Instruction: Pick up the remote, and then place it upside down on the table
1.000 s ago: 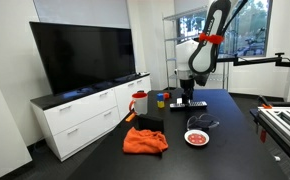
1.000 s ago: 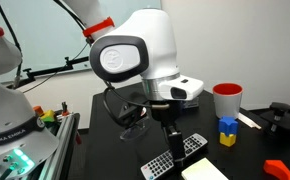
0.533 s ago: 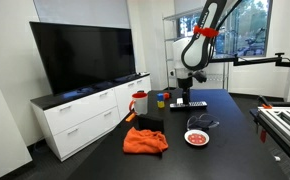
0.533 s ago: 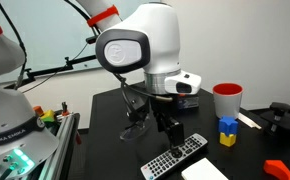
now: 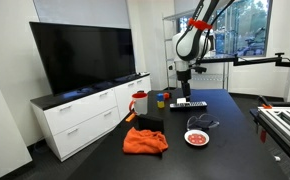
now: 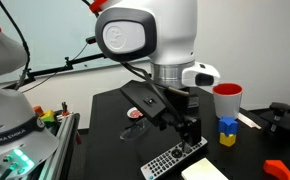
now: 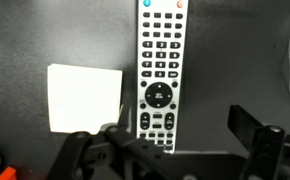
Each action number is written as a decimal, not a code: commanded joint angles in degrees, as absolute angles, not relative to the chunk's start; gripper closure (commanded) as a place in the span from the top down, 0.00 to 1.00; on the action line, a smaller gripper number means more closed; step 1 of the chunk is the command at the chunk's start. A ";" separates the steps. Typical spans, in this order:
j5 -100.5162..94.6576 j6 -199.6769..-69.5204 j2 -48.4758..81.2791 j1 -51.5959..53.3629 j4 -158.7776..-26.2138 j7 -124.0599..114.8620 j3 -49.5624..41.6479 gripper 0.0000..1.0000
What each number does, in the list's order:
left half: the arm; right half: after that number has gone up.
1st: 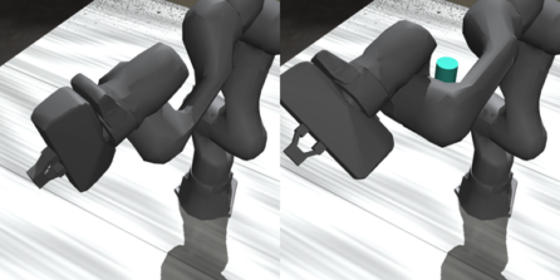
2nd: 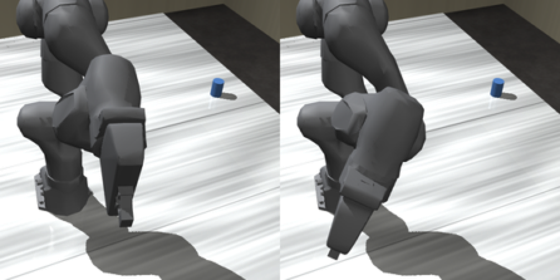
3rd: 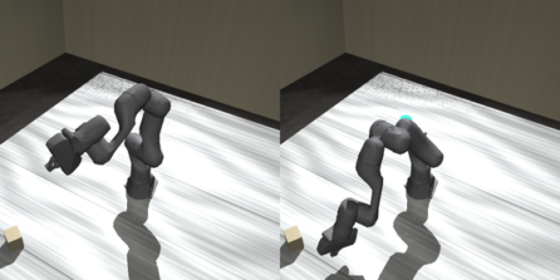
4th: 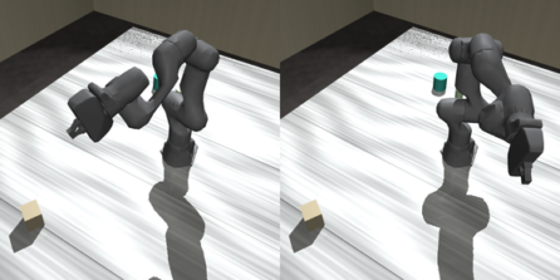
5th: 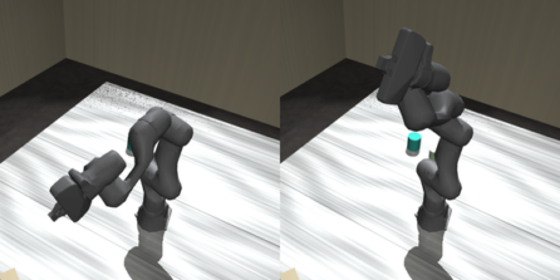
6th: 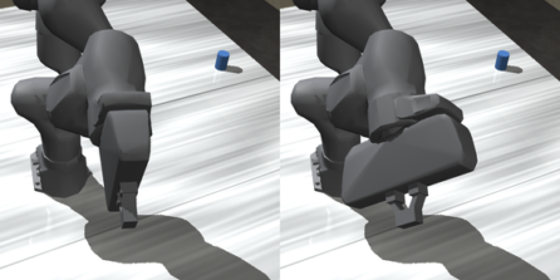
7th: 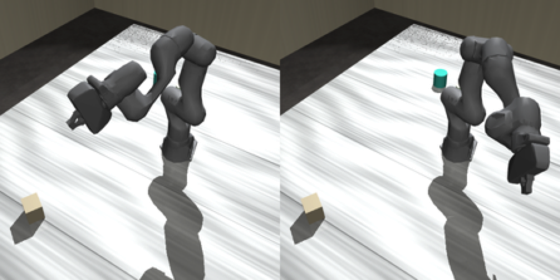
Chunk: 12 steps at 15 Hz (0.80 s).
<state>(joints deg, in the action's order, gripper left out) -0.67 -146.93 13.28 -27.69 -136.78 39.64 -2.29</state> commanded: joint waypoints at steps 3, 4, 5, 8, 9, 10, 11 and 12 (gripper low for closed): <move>-0.11 -147.81 12.60 -24.11 -137.87 43.02 -6.11 1.00; -0.28 -148.17 12.96 -23.72 -138.23 42.90 -6.33 1.00; -0.58 -148.35 13.37 -23.31 -138.47 42.80 -6.59 1.00; -1.28 -149.49 14.40 -22.55 -138.82 42.70 -7.08 1.00; -1.60 -149.59 14.48 -22.52 -138.77 42.82 -7.20 1.00; -1.91 -149.87 14.56 -22.50 -138.67 42.72 -7.40 1.00; -2.26 -150.08 14.72 -22.46 -138.54 42.56 -7.65 1.00; -2.51 -150.33 14.84 -22.45 -138.45 42.40 -7.93 1.00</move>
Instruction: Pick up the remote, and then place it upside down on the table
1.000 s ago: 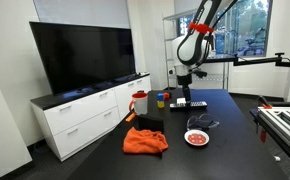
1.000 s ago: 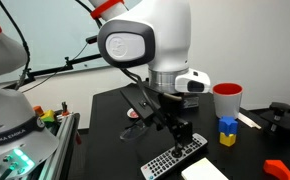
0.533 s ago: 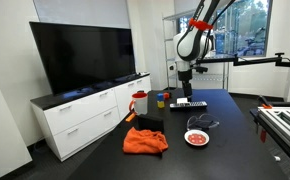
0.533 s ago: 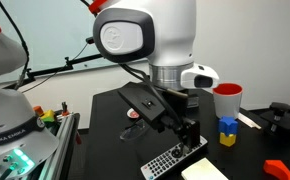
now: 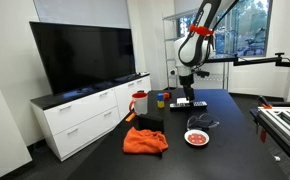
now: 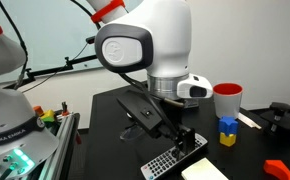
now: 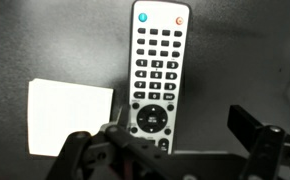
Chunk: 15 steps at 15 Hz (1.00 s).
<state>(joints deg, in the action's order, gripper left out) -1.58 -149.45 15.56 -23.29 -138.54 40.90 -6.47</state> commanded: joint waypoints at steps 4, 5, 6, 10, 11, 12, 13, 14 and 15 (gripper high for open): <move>-3.21 -151.33 15.78 -22.42 -138.34 41.67 -8.89 1.00; -3.33 -151.51 16.06 -22.42 -138.26 41.54 -9.02 1.00; -3.47 -151.68 16.33 -22.45 -138.19 41.49 -9.12 1.00; -3.59 -151.81 16.87 -22.64 -137.94 41.57 -9.06 0.73; -3.61 -151.91 16.87 -22.65 -137.95 41.57 -9.05 0.70; -3.64 -151.98 16.89 -22.65 -137.93 41.57 -9.04 0.60; -3.68 -152.04 16.87 -22.64 -137.92 41.57 -9.05 0.53; -3.73 -152.20 16.89 -22.64 -137.93 41.57 -9.06 0.44; -3.75 -152.29 16.86 -22.65 -137.96 41.61 -9.05 0.37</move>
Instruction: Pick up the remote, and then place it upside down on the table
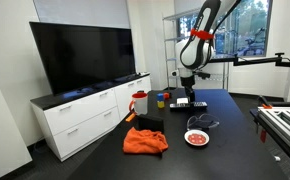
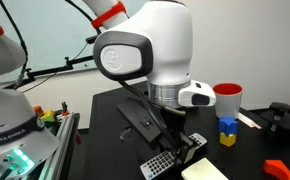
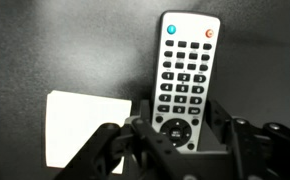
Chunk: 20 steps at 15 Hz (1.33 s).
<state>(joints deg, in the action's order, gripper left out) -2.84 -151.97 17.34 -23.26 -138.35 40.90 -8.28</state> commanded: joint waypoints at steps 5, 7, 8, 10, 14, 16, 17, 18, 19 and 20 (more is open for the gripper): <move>-3.76 -152.40 16.74 -22.64 -137.96 41.68 -8.97 0.31; -3.06 -151.90 15.78 -22.95 -138.26 42.37 -8.57 0.31; -3.28 -152.24 14.90 -22.81 -138.62 42.20 -8.66 0.31; -4.38 -154.14 13.13 -22.19 -139.37 41.39 -9.24 0.31; -13.69 -163.40 11.68 -19.10 -141.38 37.16 -12.90 0.31; -16.87 -166.55 11.71 -18.31 -142.61 35.20 -14.04 0.31; -17.71 -168.14 11.71 -18.11 -143.41 34.28 -14.38 0.31; -17.46 -169.29 11.67 -18.16 -144.32 33.33 -14.21 0.31; -15.63 -170.63 11.60 -18.74 -145.38 32.72 -13.16 0.31; -14.71 -171.41 11.49 -19.07 -146.27 32.19 -12.54 0.31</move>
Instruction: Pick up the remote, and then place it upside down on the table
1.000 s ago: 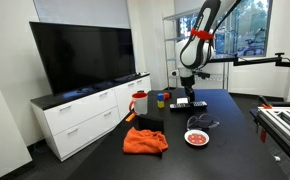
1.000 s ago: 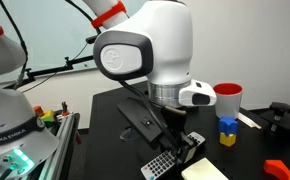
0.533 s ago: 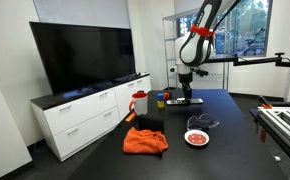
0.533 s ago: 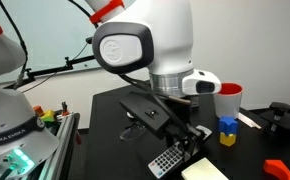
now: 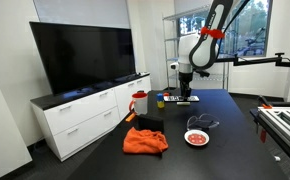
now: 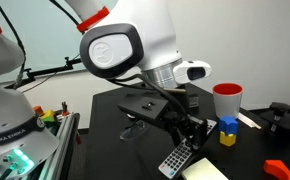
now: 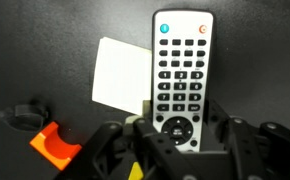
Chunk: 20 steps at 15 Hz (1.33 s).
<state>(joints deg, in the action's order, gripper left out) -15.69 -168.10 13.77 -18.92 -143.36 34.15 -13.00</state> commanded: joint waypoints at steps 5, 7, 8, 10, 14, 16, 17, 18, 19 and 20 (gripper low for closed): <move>-3.10 -173.68 9.89 -24.36 -149.33 32.50 -3.39 0.31; 4.07 -174.34 8.92 -27.60 -149.65 34.57 1.96 0.31; 8.17 -175.27 8.56 -29.75 -149.62 35.69 5.34 0.31; 16.39 -179.17 8.28 -34.09 -149.38 38.25 12.34 0.31; 22.84 -191.25 11.15 -45.11 -148.12 41.65 28.47 0.31; 18.04 -196.27 13.59 -50.78 -148.39 38.85 34.49 0.31; 15.27 -199.04 14.98 -53.63 -148.94 37.75 36.90 0.31; 12.26 -201.74 16.52 -56.20 -149.70 36.61 38.60 0.31; 9.16 -204.25 17.61 -58.54 -150.77 35.58 39.57 0.31; 6.15 -207.02 18.96 -60.62 -151.80 34.70 40.06 0.31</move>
<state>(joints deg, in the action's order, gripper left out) 13.05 -196.95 15.19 -53.33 -150.08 34.89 35.81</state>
